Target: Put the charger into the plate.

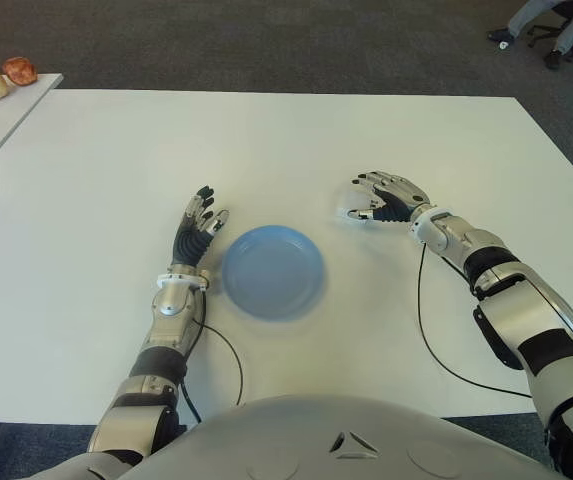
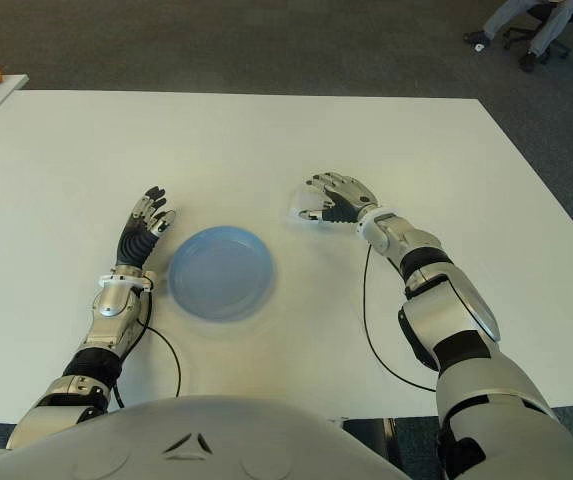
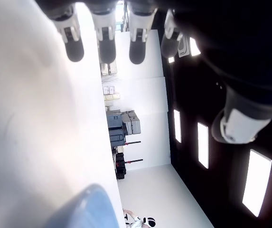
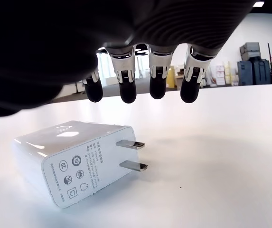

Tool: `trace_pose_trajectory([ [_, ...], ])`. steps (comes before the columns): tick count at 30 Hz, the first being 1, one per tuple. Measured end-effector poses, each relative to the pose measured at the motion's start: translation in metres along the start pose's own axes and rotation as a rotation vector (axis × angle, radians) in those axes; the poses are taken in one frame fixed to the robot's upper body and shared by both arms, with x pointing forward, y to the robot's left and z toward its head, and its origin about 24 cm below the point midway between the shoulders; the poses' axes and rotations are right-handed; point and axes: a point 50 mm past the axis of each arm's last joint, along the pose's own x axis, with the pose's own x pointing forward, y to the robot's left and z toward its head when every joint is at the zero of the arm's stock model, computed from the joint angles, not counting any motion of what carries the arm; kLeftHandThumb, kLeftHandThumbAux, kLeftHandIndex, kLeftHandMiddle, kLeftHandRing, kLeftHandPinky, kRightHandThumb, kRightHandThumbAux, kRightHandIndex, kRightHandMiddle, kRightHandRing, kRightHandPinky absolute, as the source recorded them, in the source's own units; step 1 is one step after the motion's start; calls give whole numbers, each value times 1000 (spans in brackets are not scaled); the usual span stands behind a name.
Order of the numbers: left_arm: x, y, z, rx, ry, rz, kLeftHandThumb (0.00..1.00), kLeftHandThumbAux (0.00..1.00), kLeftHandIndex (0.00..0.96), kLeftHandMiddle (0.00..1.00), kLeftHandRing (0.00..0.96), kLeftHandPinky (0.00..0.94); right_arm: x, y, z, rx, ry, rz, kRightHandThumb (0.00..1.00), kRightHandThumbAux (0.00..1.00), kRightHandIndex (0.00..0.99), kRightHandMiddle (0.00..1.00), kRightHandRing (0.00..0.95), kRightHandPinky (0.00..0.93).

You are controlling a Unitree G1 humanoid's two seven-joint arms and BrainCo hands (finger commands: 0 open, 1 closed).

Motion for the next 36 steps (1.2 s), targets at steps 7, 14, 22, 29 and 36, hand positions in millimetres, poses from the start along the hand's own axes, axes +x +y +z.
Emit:
trace_pose_trajectory([
  [7,-1,0,0,15,-1,-5,0,494,46,100,95,108,-1,3,0,-11,2,8,292,215,0,0,0,0],
  [14,-2,1,0,16,-2,-4,0,500,50,105,101,116,-2,5,-1,-19,10,12,295,220,0,0,0,0],
  [22,-2,1,0,16,-7,-3,0,490,52,98,96,120,-2,9,-1,-27,23,26,305,220,0,0,0,0],
  [29,-3,1,0,15,-8,-3,0,485,48,98,97,117,-1,12,-1,-39,35,39,304,209,0,0,0,0],
  [36,-5,1,0,16,-7,-2,0,493,43,95,93,106,0,15,1,-43,45,46,297,203,0,0,0,0],
])
